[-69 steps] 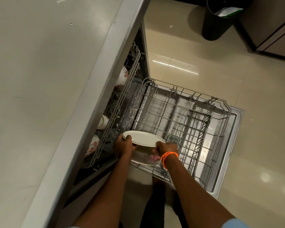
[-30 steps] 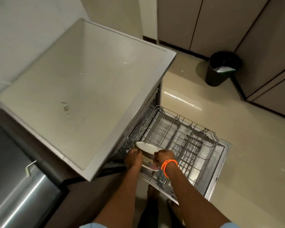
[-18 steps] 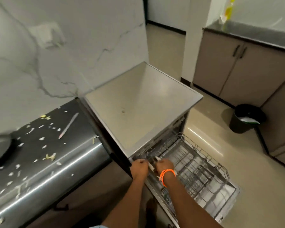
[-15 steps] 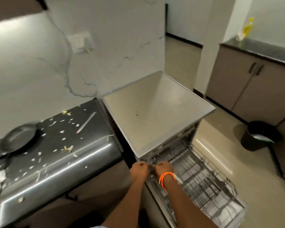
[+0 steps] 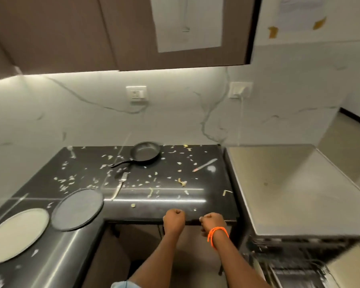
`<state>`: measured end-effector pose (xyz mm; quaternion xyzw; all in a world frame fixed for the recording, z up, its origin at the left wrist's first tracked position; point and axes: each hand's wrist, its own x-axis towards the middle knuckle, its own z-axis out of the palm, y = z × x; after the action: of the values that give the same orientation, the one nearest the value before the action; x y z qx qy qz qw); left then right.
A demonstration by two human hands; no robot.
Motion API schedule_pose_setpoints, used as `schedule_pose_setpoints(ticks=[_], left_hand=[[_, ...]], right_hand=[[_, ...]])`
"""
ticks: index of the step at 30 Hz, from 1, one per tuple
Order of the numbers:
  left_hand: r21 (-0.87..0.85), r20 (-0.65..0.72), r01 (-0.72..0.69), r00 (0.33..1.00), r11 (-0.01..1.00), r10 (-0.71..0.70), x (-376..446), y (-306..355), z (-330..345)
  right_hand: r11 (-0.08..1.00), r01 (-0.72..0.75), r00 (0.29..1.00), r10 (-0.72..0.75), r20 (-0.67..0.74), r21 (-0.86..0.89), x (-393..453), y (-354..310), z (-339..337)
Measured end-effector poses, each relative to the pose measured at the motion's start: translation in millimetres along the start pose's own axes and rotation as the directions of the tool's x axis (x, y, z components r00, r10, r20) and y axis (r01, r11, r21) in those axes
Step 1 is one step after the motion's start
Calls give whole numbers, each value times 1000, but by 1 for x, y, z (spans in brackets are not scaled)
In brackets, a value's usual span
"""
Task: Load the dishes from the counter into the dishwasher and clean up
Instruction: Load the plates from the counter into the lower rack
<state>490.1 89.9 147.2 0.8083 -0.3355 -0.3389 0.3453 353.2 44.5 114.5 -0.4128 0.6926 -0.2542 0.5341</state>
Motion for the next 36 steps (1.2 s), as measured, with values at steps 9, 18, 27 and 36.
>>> schedule_pose_setpoints(ticks=[9,18,27,36], left_hand=[[-93,-170,177,967,980,-191,52,-98,-157],[-286,-311,364,839,886,-445,62,-180,-250],[-389,-404,460,694,798,-596,76,-217,-300],[-406,-425,517,623,754,-656,113,-265,-350]], right_hand=[[997,73,978,-68,198,-18,-52,-49,171],[982,128,924,-66,378,-142,-74,-62,292],[946,217,843,-57,535,-241,-72,-95,377],[911,271,846,-71,529,-311,-66,-103,432]])
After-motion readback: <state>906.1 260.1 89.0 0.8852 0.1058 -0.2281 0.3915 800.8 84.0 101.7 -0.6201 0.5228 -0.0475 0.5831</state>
